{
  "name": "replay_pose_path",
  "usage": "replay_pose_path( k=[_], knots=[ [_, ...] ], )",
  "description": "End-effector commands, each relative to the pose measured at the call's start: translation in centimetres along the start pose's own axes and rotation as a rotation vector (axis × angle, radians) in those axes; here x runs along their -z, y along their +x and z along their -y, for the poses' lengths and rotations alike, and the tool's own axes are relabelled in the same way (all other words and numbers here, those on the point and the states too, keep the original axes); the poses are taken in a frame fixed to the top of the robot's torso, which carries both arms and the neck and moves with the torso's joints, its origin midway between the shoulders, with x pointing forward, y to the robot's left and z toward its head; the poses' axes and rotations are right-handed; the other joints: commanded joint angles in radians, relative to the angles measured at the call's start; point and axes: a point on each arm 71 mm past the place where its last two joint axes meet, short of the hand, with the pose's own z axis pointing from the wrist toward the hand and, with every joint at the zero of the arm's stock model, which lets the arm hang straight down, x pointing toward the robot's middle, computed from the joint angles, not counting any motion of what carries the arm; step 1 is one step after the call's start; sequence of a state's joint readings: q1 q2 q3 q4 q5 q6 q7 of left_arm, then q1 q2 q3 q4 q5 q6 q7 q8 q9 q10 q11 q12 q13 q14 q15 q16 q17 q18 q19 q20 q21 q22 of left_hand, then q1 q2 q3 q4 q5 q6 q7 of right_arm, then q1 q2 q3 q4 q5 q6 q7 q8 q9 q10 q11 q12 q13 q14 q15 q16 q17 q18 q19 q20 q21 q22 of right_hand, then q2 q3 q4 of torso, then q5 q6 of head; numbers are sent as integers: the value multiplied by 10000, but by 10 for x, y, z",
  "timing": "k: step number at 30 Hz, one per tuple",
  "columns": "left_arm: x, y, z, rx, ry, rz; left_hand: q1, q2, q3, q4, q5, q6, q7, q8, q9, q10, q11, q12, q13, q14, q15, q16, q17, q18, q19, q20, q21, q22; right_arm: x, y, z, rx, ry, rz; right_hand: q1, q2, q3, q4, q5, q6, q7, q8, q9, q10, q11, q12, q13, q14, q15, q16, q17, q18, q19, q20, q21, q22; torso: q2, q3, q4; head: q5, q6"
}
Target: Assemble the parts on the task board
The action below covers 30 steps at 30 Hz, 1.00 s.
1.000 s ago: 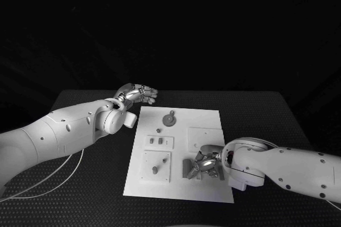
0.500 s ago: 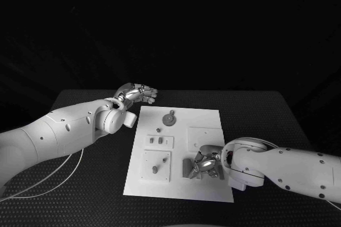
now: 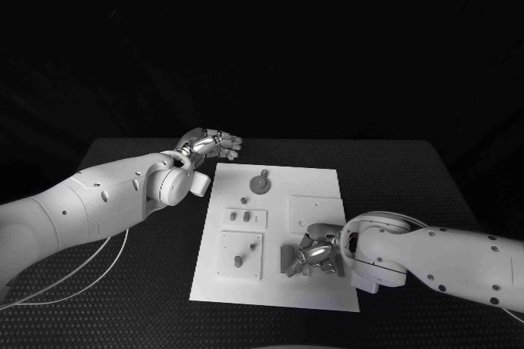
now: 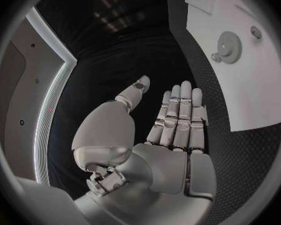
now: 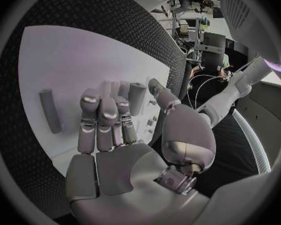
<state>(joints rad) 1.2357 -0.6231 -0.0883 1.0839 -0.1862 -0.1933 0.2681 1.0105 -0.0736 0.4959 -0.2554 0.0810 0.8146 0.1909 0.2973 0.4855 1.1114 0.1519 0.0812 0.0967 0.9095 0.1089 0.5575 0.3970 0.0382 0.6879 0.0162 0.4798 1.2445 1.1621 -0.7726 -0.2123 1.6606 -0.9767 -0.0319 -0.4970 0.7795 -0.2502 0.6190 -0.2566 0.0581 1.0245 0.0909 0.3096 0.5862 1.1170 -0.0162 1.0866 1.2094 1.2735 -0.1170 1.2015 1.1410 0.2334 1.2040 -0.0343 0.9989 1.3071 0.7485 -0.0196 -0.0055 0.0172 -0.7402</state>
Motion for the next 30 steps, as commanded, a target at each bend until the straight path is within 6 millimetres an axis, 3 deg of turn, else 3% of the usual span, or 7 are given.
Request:
replay_pose_path(
  k=[1, 11, 17, 23, 30],
  knots=[
    [0, 2, 1, 87, 53, -139, -69, 1, 16, 55, -49, -32, -47, 62, -15, -11, 27, 36, -10, -7, 79, -50, 19, 132, 55, -1, -37, 15, 0, 1, 4, 72, 96, -153, -69, -91, -168, -9, -72, -54, 23, -24, 16, -50, -1, -59, 17, 19, -15, -47, 14, 284, -38, 33, -28, -18, 2, 2, -2, 0, -1],
    [0, 2, 1, 79, 39, -124, -63, 0, 17, 55, -49, -31, -48, 67, -17, -10, 27, 37, -14, -5, 79, -58, 28, 133, 56, -1, -42, 20, 1, -1, 6, 9, 91, -34, -97, 12, -419, -35, -67, -70, 16, -29, 42, -75, -9, -61, 31, -2, -26, -56, 26, 284, -61, -1, -55, -36, 1, 9, -2, 5, -1],
    [0, 2, 1, 78, 35, -126, -62, 2, 19, 56, -48, -29, -48, 69, -18, -9, 27, 38, -16, -4, 79, -61, 33, 134, 57, 0, -44, 22, 0, -3, 7, 51, 114, 256, 33, 352, -396, 15, -87, -27, -5, -11, 67, -38, -30, -51, 32, 17, -44, -54, 33, 284, -25, -32, -61, -58, -1, 12, -4, 4, 19],
    [0, 1, 1, 73, 31, -109, -61, 15, 23, 63, -47, -27, -49, 73, -20, -6, 26, 40, -19, -1, 78, -66, 41, 134, 61, 0, -47, 27, 0, -6, 10, 140, 179, 429, 520, 846, -36, -44, -94, 39, -35, 18, 93, 35, -61, -39, 24, 56, -70, -49, 36, 284, 28, -62, -57, -78, 2, 4, -6, 6, 18],
    [0, 2, 1, 70, 30, -113, -57, 28, 28, 69, -44, -23, -51, 79, -22, -3, 25, 43, -22, 2, 78, -73, 49, 135, 64, 0, -50, 31, 0, -5, 8, 260, 113, 465, 773, 933, 282, -103, -94, 79, -44, 18, 100, 91, -69, -50, 7, 95, -78, -59, 31, 284, 55, -41, -52, -88, 1, 4, 1, 16, 13]
  ],
)
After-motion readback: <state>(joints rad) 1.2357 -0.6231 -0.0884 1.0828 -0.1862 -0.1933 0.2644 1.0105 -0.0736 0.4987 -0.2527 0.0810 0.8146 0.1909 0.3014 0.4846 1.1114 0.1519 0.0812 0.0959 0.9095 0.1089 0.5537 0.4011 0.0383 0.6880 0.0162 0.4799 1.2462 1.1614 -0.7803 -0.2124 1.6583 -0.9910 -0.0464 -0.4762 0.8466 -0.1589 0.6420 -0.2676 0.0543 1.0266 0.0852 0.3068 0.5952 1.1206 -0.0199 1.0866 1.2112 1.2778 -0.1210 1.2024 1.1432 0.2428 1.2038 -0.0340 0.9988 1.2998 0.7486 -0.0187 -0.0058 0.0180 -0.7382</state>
